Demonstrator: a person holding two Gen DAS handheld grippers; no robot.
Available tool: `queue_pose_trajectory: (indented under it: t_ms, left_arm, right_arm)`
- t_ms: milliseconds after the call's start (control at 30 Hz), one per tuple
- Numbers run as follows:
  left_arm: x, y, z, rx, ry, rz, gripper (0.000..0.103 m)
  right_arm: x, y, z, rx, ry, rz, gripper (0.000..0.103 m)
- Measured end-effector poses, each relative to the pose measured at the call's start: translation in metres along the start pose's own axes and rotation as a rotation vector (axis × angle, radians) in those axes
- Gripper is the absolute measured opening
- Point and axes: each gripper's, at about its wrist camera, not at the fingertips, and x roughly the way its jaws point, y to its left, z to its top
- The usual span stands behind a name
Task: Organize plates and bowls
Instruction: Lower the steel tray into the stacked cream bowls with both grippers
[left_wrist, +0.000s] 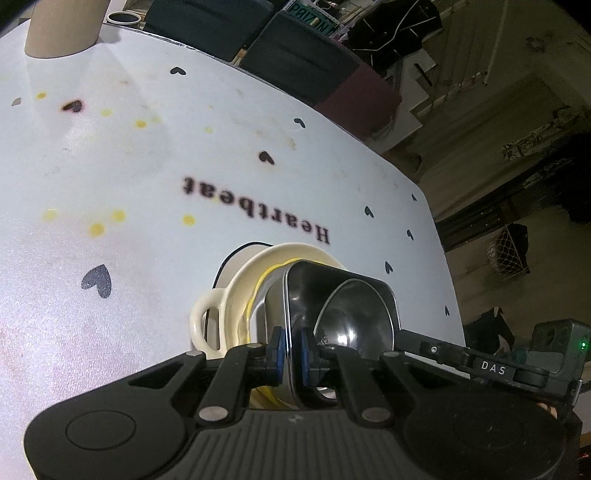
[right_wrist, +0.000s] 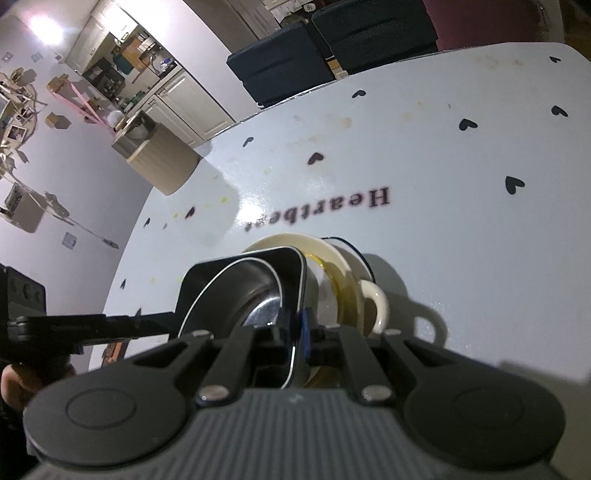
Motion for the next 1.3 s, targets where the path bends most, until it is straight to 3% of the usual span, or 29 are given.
queue_pose_trajectory:
  t_ms: [767,1300]
  left_arm:
    - [0.011,0.000,0.003,0.015,0.021,0.024,0.008]
    - [0.010,-0.004,0.000,0.096,0.032,0.057,0.013]
  right_arm:
    - [0.013,0.006,0.001,-0.029,0.016,-0.064,0.010]
    - [0.014,0.008,0.002,-0.059,0.020,-0.073,0.011]
